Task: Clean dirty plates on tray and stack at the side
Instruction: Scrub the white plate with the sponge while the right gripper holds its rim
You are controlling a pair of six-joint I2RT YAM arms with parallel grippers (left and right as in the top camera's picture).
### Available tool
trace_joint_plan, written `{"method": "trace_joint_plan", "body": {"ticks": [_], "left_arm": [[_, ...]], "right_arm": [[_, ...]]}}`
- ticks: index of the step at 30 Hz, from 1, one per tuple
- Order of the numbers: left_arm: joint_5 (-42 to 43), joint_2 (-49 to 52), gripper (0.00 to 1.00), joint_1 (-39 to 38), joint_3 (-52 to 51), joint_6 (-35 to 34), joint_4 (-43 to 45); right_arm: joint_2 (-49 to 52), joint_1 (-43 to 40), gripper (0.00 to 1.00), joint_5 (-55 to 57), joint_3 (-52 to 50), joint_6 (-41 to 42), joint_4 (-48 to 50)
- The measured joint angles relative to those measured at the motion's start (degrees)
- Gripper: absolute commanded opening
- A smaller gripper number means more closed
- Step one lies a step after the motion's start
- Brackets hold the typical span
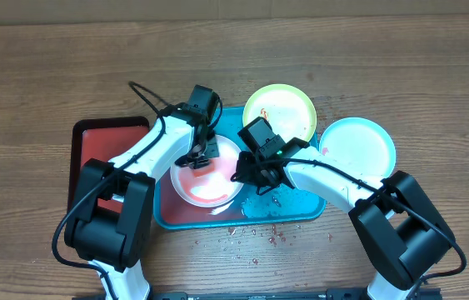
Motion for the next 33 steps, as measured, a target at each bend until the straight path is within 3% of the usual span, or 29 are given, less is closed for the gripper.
{"method": "trace_joint_plan", "body": {"ticks": [4,7,10,15,19,22,25,29,33], "left_arm": [[-4.2,0.0,0.04,0.0,0.0,-3.6,-2.4],[-2.4,0.0,0.04,0.2,0.0,1.5,-2.5],[4.7,0.0,0.04,1.5,0.2,13.2,-3.7],[24.4,0.4,0.04,2.4,-0.3,34.5,-6.9],[33.7,1.4,0.04,1.6,-1.5,42.7,-4.3],[36.6,1.6,0.04,1.5,-2.1,43.1,0.5],[35.1,1.7,0.04,1.5,-2.1,38.6,5.2],[29.0,1.4,0.04,1.4,-1.5,31.1,7.5],[17.5,1.4,0.04,1.6,1.8,24.8,4.7]], "right_arm": [[0.0,0.0,0.04,-0.1,0.0,0.0,0.1],[0.0,0.0,0.04,-0.2,0.0,0.0,0.0],[0.0,0.0,0.04,-0.2,0.0,0.0,-0.4],[0.0,0.0,0.04,-0.1,0.0,0.0,-0.6],[0.0,0.0,0.04,-0.2,0.0,-0.1,-0.6],[0.0,0.0,0.04,-0.2,0.0,-0.2,-0.5],[0.0,0.0,0.04,-0.2,0.0,-0.2,-0.5],[0.0,0.0,0.04,-0.1,0.0,-0.2,0.2],[0.0,0.0,0.04,-0.1,0.0,-0.2,0.1]]}}
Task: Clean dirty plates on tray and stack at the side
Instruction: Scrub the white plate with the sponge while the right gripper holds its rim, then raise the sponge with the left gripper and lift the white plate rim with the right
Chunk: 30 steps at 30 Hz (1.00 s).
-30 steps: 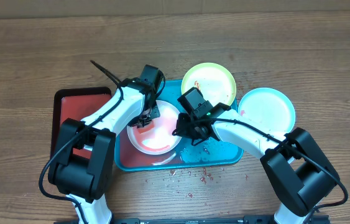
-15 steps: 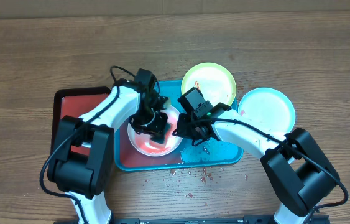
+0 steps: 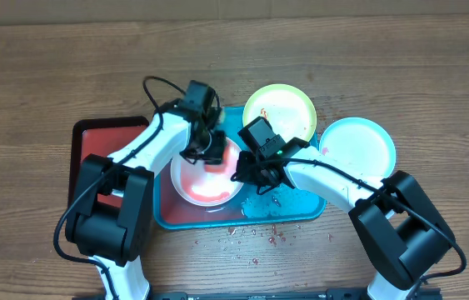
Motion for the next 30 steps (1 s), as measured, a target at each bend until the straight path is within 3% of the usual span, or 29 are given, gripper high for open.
{"method": "trace_joint_plan", "body": {"ticks": [4,14,18,25,28,30], "left_arm": [[-7.6,0.8,0.04,1.6,4.8,-3.0,-8.3],[-9.4,1.9,0.04,2.7,27.2,-1.0,-29.5],[-9.5,1.9,0.04,2.7,30.0,-0.2,-30.9],[-9.6,1.9,0.04,2.7,30.0,0.0,-31.1],[-10.3,1.9,0.04,2.7,30.0,0.0,-31.2],[-10.9,1.9,0.04,2.7,30.0,0.0,-31.3]], "right_arm": [[0.0,0.0,0.04,0.0,0.0,0.0,0.0],[0.0,0.0,0.06,-0.9,0.0,0.0,-0.5],[0.0,0.1,0.18,-1.2,0.0,0.3,-0.4],[0.0,3.2,0.19,-0.7,0.0,0.0,0.8],[0.0,4.6,0.15,-0.5,0.0,0.0,0.9],[0.0,5.0,0.06,-0.5,0.0,-0.1,0.9]]}}
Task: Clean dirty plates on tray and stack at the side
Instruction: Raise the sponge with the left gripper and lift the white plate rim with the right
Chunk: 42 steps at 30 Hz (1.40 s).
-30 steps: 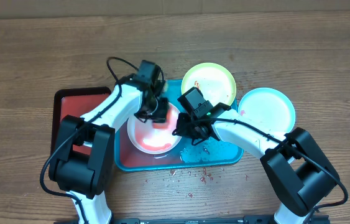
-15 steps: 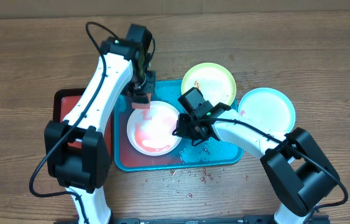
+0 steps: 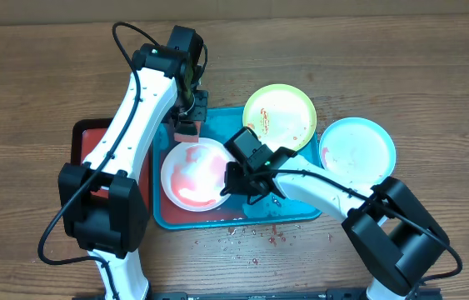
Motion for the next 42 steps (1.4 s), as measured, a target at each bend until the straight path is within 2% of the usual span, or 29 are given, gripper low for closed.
{"method": "trace_joint_plan", "body": {"ticks": [5,10,15,19,23,35,42], "left_arm": [[-0.9,0.0,0.04,0.0,0.0,0.0,-0.2],[-1.1,0.0,0.04,0.0,0.0,0.0,-0.3],[-1.1,0.0,0.04,0.0,0.0,0.0,-0.3],[-1.1,0.0,0.04,0.0,0.0,-0.1,-0.3],[-1.1,0.0,0.04,0.0,0.0,-0.1,-0.3],[-1.1,0.0,0.04,0.0,0.0,-0.1,-0.3],[-1.1,0.0,0.04,0.0,0.0,-0.1,-0.3]], "right_arm": [[0.0,-0.5,0.04,-0.6,0.0,0.3,-0.8],[-0.8,-1.2,0.04,-1.9,0.6,-1.8,-5.7],[-7.5,-1.8,0.04,2.3,0.6,-4.2,-11.9],[-15.9,-0.8,0.04,12.9,0.8,-4.9,-18.5],[-20.2,2.6,0.04,25.5,1.1,-5.0,-23.0],[-20.4,14.4,0.04,59.8,1.1,2.1,-33.0],[-20.4,20.1,0.04,75.2,1.1,3.6,-35.6]]}}
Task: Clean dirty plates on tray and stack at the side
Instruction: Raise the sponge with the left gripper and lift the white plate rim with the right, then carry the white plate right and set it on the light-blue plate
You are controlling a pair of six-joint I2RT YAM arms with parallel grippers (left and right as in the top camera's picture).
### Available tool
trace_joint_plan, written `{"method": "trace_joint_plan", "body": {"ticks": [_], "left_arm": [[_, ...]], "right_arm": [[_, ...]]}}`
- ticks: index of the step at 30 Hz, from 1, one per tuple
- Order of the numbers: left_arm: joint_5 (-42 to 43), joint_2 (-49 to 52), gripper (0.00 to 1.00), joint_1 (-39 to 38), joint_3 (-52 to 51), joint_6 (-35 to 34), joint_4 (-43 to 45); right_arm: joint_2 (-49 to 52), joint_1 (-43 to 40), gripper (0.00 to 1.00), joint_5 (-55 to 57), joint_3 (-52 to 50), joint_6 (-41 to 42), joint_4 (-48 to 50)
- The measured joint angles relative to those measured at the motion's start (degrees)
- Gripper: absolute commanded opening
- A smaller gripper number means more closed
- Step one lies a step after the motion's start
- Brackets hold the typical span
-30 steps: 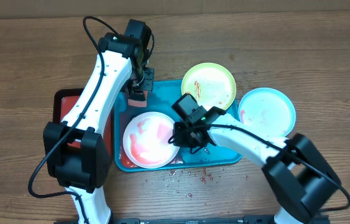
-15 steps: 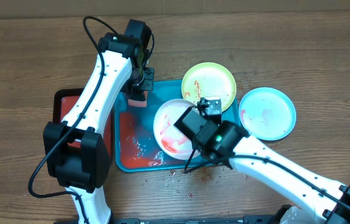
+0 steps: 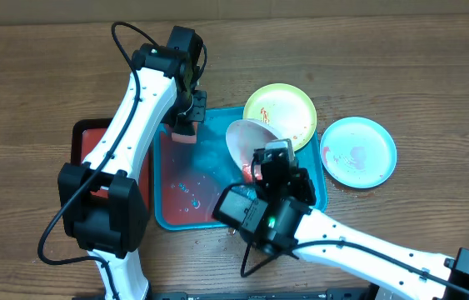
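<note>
The pink-and-white plate (image 3: 244,138) is off the teal tray (image 3: 217,179), tilted steeply over the tray's right half, close to the green plate (image 3: 280,112). My right gripper (image 3: 256,171) is shut on its lower rim, with the arm reaching in from the lower right. At the tray's far left corner my left gripper (image 3: 186,123) is shut on a pink sponge (image 3: 184,136). The green plate shows red smears and overlaps the tray's far right corner. A light blue plate (image 3: 357,150) with a pink smear lies on the table to the right.
A red tray (image 3: 92,146) lies left of the teal one, under my left arm. Water drops (image 3: 186,188) dot the teal tray's floor. Red crumbs (image 3: 232,229) lie on the wooden table in front of the tray, partly hidden by my right arm.
The pink plate lay flat on the tray's left half with my right gripper on its right rim. It is now lifted and tilted over the right half. My left gripper and sponge have not moved.
First my left gripper pressed the sponge on the pink plate while my right gripper held its rim, and it was still there a second later. Then the sponge was at the tray's far left corner and the plate lay further left. Now the plate is raised.
</note>
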Motion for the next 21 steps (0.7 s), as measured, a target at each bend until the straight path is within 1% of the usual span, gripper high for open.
{"method": "trace_joint_plan", "body": {"ticks": [5,11,17,21], "left_arm": [[0.0,0.0,0.04,0.0,0.0,0.0,0.0],[0.0,0.0,0.04,0.0,0.0,0.0,0.0],[0.0,0.0,0.04,0.0,0.0,0.0,0.0],[0.0,0.0,0.04,0.0,0.0,0.0,0.0]], "right_arm": [[0.0,1.7,0.04,7.9,0.0,0.2,-1.5],[0.0,1.8,0.04,11.7,0.0,0.4,-1.6],[0.0,1.8,0.04,12.3,0.0,0.4,-1.0],[0.0,1.8,0.04,7.1,0.0,0.7,2.4]]}}
